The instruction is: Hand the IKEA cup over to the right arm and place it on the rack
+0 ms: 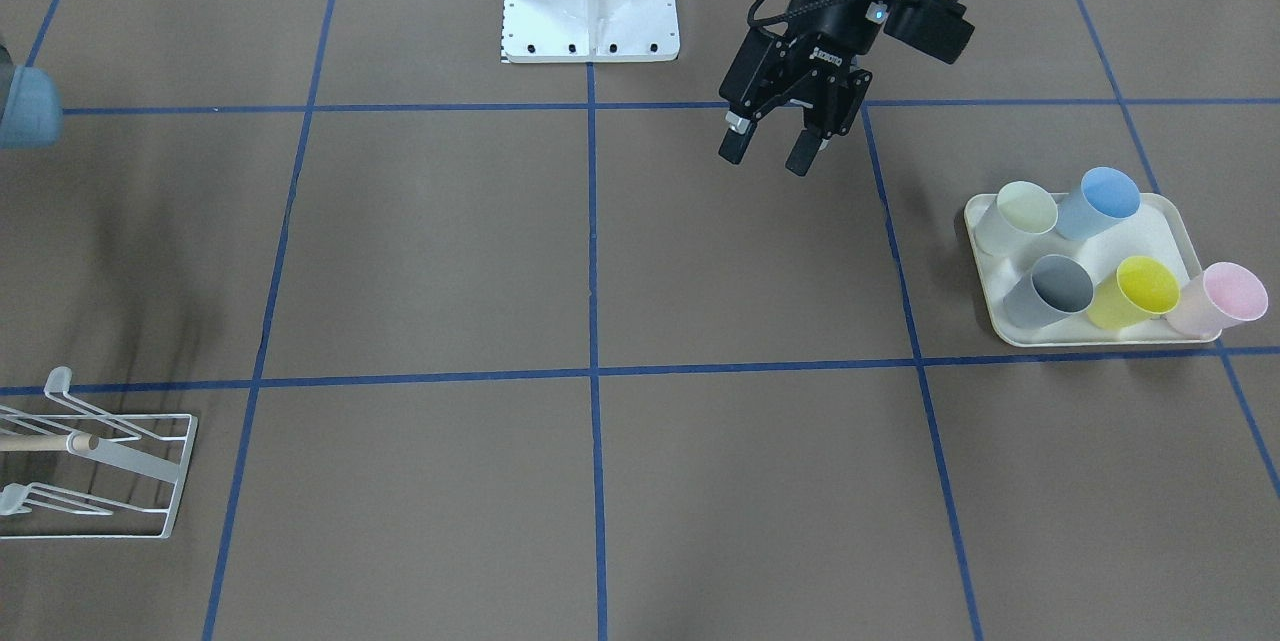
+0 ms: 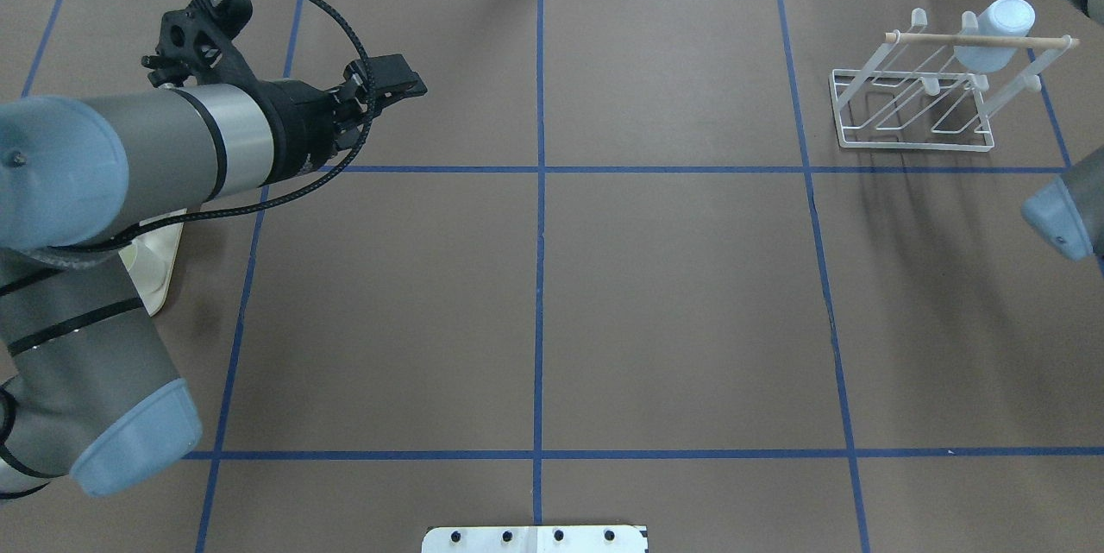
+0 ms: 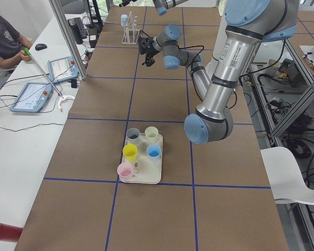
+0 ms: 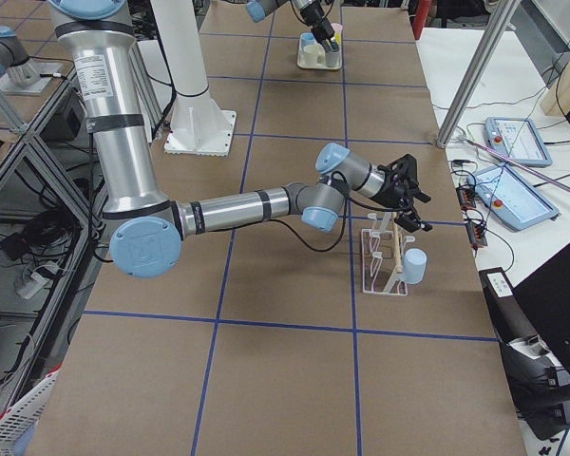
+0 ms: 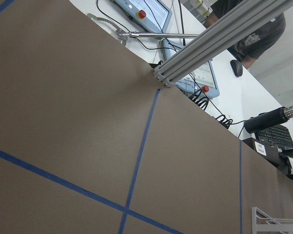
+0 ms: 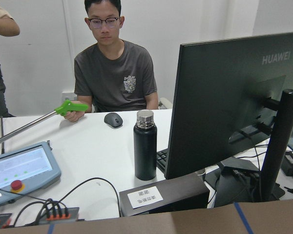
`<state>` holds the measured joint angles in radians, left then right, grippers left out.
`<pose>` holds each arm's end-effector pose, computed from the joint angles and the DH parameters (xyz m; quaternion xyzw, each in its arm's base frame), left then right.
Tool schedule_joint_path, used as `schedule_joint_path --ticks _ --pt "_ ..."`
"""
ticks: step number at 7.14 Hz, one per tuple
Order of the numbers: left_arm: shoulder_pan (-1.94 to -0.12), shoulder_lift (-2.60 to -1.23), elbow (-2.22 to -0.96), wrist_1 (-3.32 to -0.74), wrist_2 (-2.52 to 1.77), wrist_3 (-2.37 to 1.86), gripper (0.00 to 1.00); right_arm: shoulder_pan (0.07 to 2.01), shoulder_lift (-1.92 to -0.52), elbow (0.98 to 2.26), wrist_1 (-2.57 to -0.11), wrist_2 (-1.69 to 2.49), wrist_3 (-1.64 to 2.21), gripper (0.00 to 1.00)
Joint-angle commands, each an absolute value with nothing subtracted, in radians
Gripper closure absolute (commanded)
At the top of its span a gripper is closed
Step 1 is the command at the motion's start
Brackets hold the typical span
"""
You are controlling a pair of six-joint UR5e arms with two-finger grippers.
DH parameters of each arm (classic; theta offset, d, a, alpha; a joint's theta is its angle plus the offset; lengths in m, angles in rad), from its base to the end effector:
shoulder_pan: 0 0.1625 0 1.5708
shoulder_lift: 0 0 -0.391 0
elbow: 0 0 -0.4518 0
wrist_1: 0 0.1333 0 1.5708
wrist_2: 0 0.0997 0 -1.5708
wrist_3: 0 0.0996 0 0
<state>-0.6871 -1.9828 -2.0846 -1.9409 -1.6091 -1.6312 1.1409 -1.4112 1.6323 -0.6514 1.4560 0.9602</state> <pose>0.3439 -0.4496 0.0908 0.1715 0.5788 -0.2803 0.7464 -0.1329 -0.6370 0.4001 0.4449 -0.3081 0.2501 0.8029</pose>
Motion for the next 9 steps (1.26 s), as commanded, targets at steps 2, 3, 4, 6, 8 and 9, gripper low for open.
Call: schedule_joint_path --ticks 2,3,4,6,8,9 --pt "-0.883 -1.976 -2.091 -1.707 -1.854 -1.346 0.0 1.14 -1.424 1.958 -0.975 1.685 1.124 0.01" --pt "-0.94 -1.918 -2.091 -1.681 -1.923 -1.234 0.0 1.131 -1.379 1.96 -0.974 1.769 1.241 0.01" --pt "-1.015 -1.855 -2.091 -1.681 -2.025 -1.107 0.0 1.12 -1.338 1.963 -0.976 1.849 1.337 0.01" --pt "-1.161 -1.719 -2.08 -1.678 -2.208 -0.868 0.0 1.048 -1.292 1.963 -0.97 1.922 1.438 0.01" --pt "-1.245 -1.622 -2.007 -1.678 -2.333 -0.667 0.0 0.947 -1.224 1.963 -0.966 1.922 1.562 0.01" --pt "-1.297 -1.586 -1.959 -1.677 -2.347 -0.523 0.0 0.904 -1.195 1.965 -0.966 1.918 1.627 0.01"
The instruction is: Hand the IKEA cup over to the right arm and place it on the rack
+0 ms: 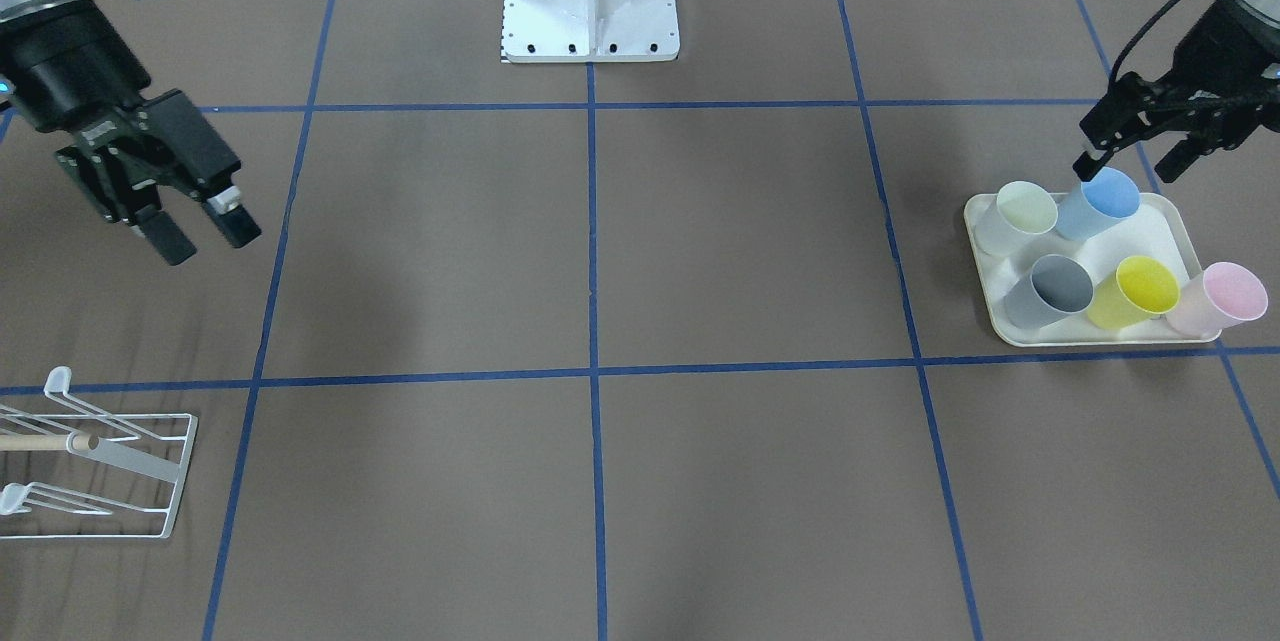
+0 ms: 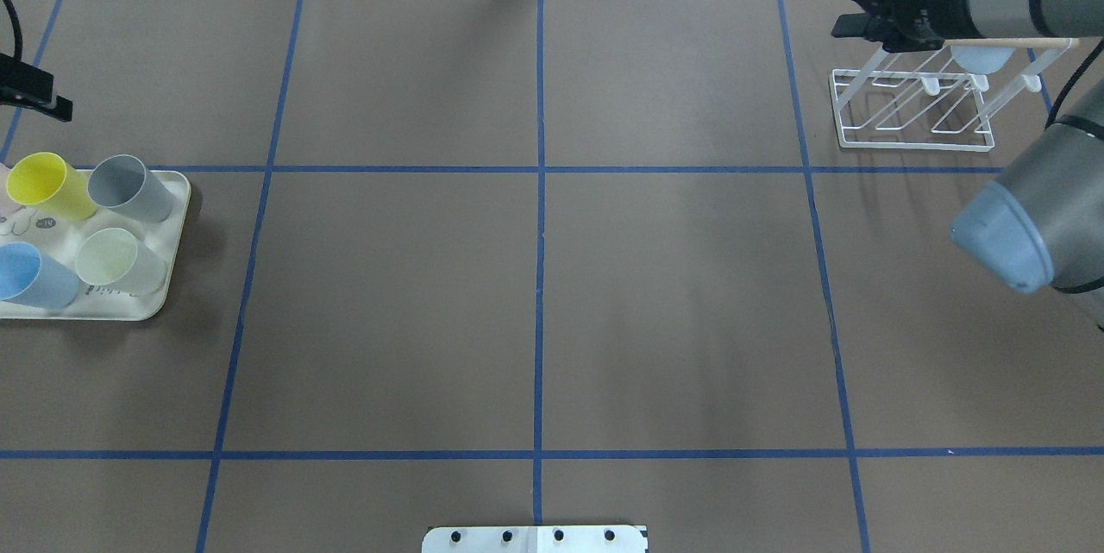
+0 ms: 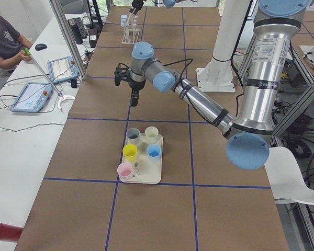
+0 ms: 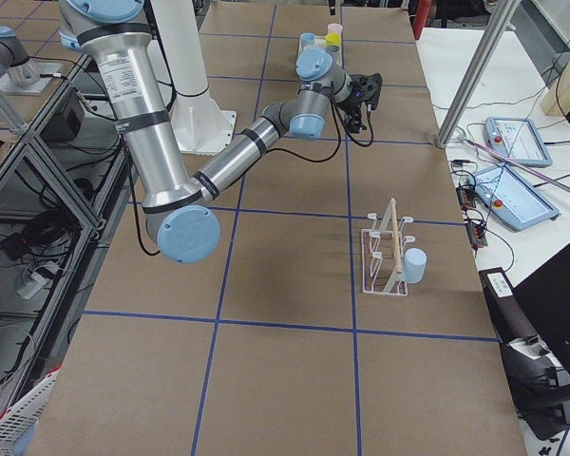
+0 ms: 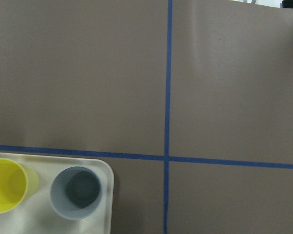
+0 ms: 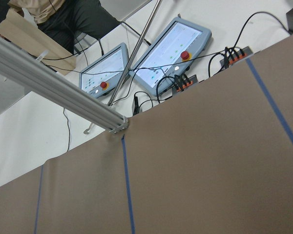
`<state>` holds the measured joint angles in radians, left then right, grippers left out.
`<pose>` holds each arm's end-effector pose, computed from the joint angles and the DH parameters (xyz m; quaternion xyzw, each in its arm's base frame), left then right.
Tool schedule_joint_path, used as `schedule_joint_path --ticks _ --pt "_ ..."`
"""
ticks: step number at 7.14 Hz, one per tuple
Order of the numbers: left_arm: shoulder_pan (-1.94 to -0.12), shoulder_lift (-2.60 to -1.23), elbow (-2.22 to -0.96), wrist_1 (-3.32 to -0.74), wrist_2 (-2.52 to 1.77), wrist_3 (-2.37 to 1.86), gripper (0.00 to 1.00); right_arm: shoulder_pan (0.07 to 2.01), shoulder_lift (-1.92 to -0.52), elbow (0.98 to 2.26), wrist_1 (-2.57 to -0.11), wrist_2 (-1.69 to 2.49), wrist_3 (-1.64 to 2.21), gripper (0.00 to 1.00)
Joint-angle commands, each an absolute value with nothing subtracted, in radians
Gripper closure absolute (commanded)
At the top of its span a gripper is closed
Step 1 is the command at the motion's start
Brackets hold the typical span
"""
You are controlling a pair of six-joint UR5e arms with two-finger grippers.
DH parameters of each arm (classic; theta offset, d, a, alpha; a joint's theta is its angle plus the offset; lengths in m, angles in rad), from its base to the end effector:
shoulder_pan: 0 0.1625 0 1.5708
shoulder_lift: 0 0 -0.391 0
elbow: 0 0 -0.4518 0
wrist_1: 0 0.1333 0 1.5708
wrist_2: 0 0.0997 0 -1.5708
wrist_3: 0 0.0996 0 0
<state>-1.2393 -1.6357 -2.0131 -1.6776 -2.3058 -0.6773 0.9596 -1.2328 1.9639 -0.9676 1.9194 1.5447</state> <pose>0.1143 -0.5363 0.3362 0.0814 0.4361 -0.0461 0.8950 -0.2517 -0.5323 0.1547 0.1683 -0.6013 0.2523 0.7392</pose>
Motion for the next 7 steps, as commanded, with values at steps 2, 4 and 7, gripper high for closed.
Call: schedule_joint_path --ticks 2,4,7 --pt "-1.342 -1.559 -1.817 -1.695 -2.349 -0.309 0.0 0.83 -1.181 1.962 -0.966 1.896 1.66 0.01" --pt "-1.341 -1.517 -1.703 -1.82 -2.347 -0.302 0.0 0.767 -1.172 1.957 -0.965 1.821 1.66 0.01" --pt "-1.328 -1.441 -1.602 -2.241 -2.345 -0.64 0.0 0.753 -1.172 1.956 -0.965 1.818 1.66 0.01"
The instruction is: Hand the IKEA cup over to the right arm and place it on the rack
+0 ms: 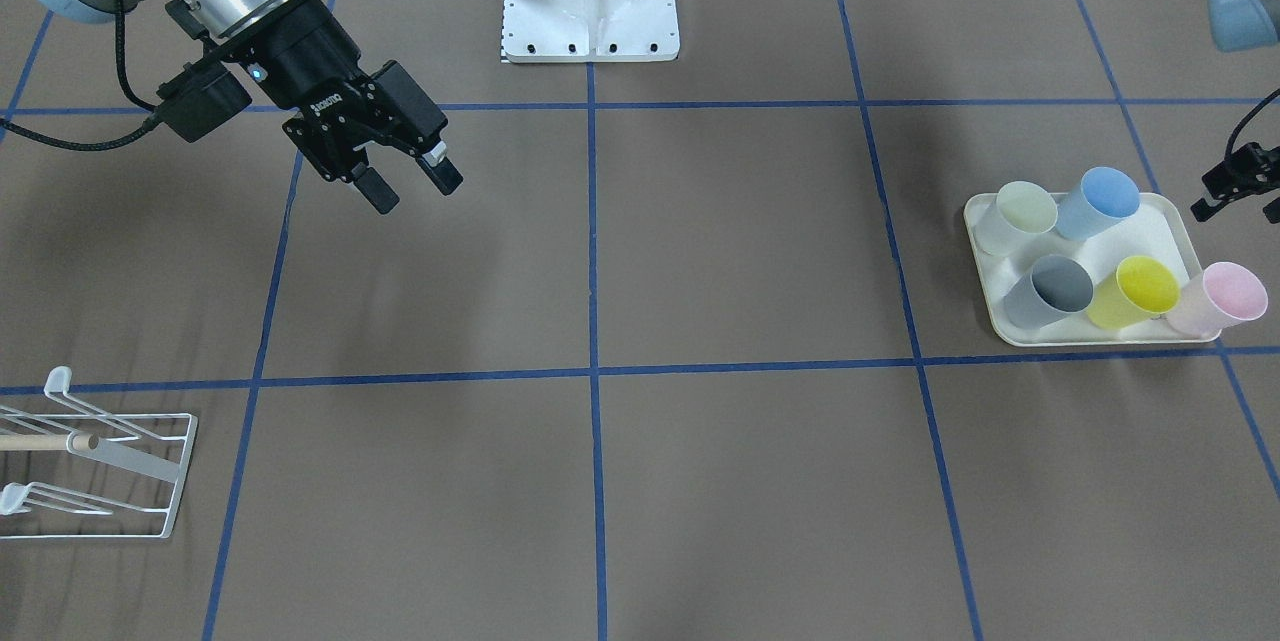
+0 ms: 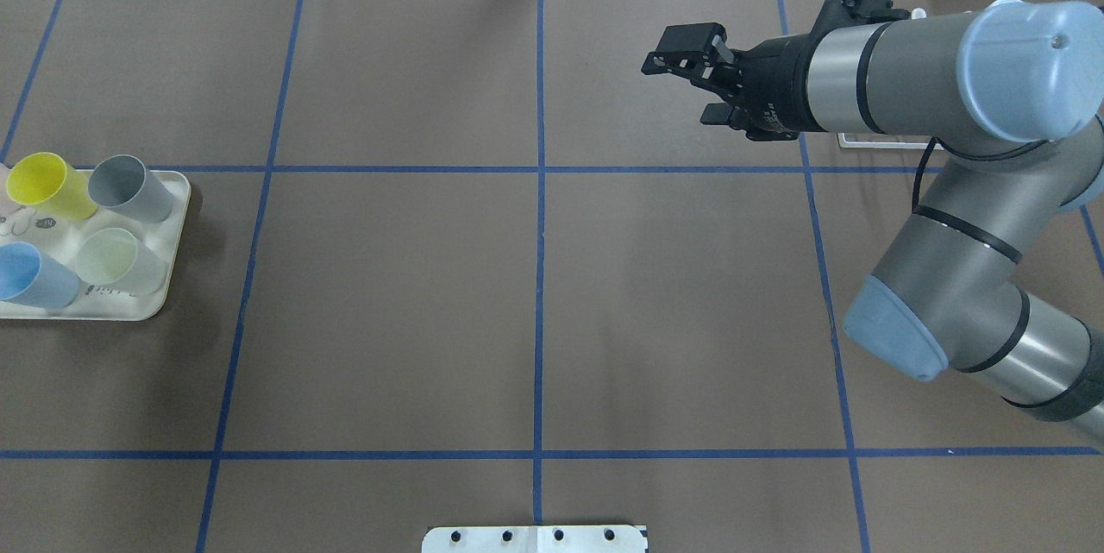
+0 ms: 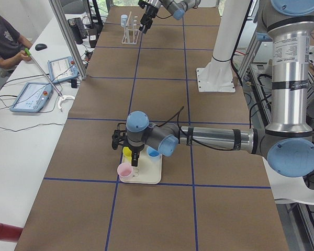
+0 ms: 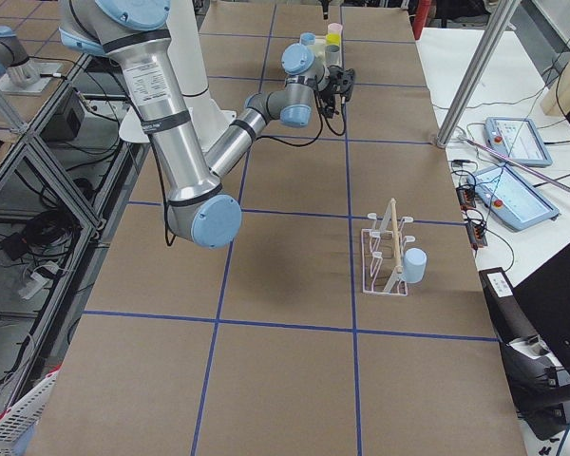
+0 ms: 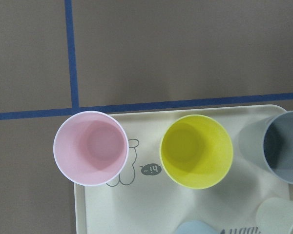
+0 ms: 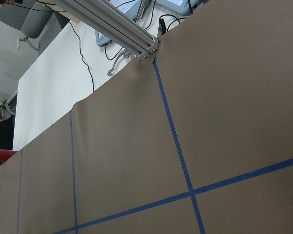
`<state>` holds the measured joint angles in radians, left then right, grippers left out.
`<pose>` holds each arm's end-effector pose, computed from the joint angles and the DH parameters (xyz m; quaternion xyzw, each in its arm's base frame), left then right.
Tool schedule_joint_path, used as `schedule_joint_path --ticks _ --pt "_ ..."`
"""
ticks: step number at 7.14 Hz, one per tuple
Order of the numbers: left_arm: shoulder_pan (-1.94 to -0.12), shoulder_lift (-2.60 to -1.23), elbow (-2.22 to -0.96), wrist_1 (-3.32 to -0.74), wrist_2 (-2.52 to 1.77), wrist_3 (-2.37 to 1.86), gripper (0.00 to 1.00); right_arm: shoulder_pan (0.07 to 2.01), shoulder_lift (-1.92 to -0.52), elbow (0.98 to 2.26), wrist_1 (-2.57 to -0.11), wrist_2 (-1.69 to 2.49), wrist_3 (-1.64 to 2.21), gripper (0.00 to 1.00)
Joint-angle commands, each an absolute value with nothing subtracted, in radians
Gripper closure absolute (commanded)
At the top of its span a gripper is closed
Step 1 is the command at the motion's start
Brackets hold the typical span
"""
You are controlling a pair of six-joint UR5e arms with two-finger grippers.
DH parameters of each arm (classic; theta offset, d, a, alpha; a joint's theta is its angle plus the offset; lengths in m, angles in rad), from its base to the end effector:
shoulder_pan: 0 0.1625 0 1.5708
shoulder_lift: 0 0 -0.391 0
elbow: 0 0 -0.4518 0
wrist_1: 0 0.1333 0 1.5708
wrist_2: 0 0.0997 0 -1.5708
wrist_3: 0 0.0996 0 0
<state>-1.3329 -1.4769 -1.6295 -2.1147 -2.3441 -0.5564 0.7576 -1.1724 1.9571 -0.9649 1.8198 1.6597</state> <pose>0.0645 -0.5366 0.5814 0.0737 0.4267 -0.0485 0.9001 -0.3497 -0.4805 0.1228 0.1185 -0.6317 0.2404 0.7274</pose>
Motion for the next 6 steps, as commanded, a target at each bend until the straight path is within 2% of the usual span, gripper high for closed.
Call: schedule_joint_path --ticks 1,6 --pt "-1.328 -1.436 -1.598 -2.238 -2.345 -0.638 0.01 0.753 -1.173 1.954 -0.965 1.818 1.66 0.01" --pt "-1.339 -1.597 -1.327 -2.226 -2.344 -0.51 0.03 0.749 -1.17 1.953 -0.965 1.818 1.657 0.01"
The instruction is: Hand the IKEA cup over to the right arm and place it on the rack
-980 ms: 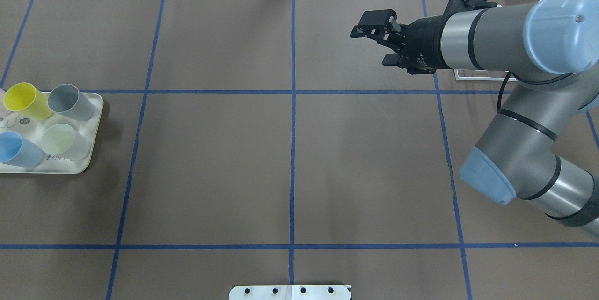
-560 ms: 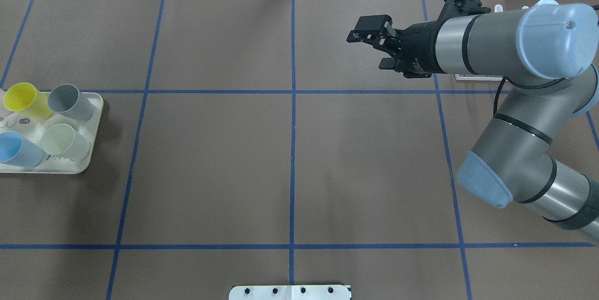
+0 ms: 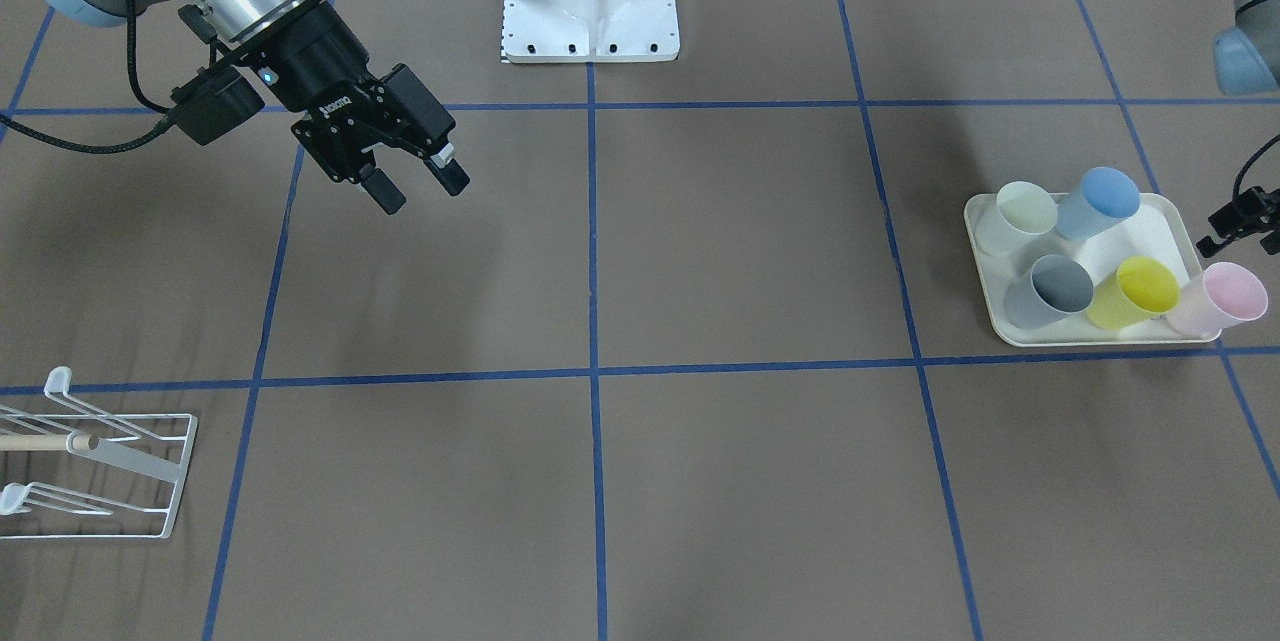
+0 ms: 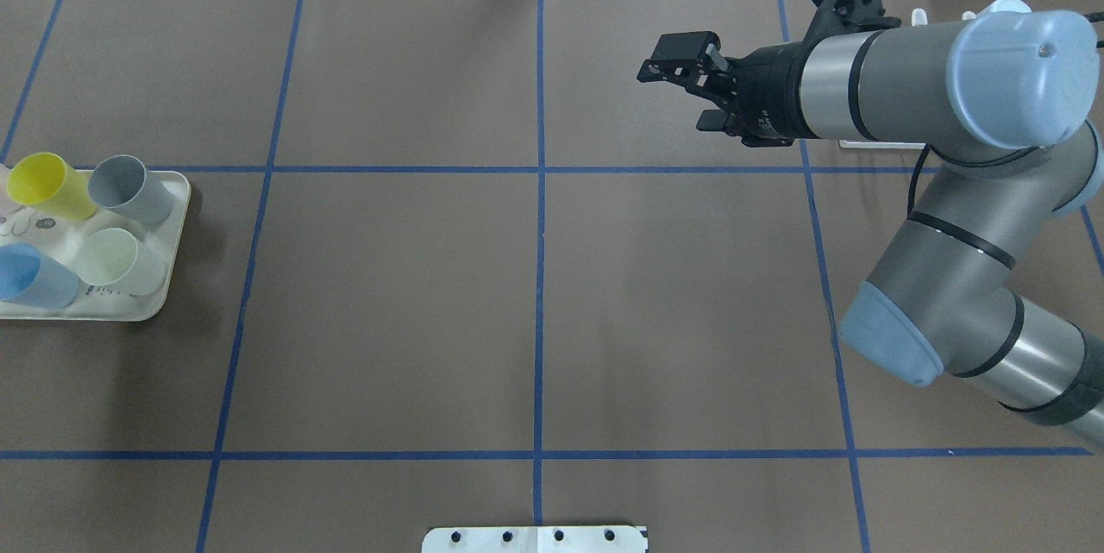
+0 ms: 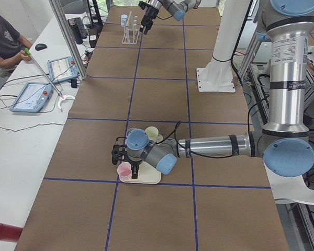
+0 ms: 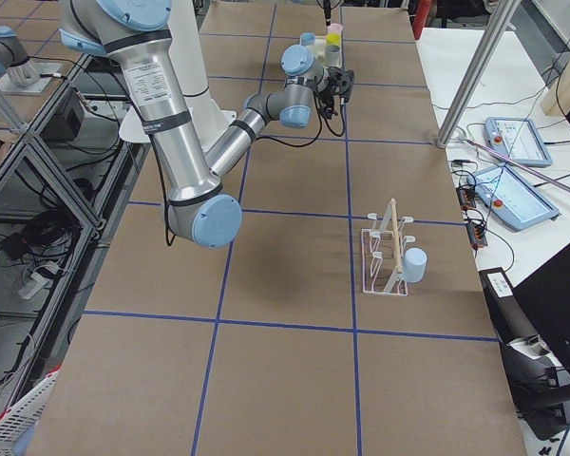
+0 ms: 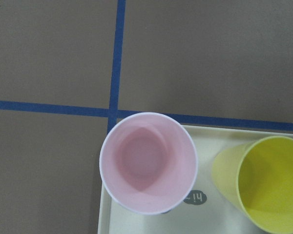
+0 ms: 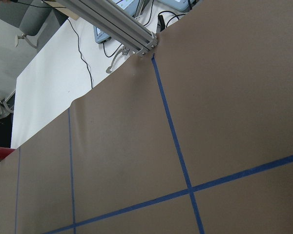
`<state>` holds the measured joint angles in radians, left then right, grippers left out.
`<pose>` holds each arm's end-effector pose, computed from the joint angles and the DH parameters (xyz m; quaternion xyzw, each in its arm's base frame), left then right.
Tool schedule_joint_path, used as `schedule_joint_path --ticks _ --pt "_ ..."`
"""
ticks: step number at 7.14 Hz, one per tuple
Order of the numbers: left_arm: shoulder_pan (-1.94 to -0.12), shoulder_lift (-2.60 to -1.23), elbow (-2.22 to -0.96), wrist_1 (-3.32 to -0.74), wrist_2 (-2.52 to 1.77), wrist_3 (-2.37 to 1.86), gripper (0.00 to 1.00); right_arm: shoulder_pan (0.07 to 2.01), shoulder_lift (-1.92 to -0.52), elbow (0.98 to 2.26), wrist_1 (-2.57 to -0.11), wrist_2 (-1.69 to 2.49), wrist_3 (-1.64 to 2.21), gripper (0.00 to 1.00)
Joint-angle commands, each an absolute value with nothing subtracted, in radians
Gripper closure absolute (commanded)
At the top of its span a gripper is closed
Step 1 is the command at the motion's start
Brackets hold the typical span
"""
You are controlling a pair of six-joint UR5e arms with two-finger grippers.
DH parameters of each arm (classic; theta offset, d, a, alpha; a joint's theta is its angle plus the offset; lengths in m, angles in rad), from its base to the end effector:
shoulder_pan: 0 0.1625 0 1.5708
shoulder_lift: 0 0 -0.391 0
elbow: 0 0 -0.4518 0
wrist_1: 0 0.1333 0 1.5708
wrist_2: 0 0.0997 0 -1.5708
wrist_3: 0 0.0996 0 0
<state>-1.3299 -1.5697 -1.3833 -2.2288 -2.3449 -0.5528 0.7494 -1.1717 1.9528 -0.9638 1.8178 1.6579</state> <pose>0.0728 -0.5634 0.6566 0.0567 0.4218 -0.0532 0.9033 -0.3547 -0.4788 0.1242 0.1168 -0.6311 0.2378 0.7291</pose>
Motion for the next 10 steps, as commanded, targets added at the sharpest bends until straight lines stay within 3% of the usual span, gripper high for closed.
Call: schedule_joint_path --ticks 1,6,10 --pt "-1.365 -1.604 -1.306 -2.205 -2.342 -0.477 0.03 0.749 -1.17 1.953 -0.965 1.818 1.657 0.01" --pt "-1.39 -1.713 -1.195 -2.175 -2.335 -0.477 0.06 0.749 -1.17 1.948 -0.965 1.818 1.651 0.01" --pt "-1.387 -1.697 -1.201 -2.178 -2.344 -0.477 0.08 0.749 -1.172 1.942 -0.965 1.818 1.649 0.01"
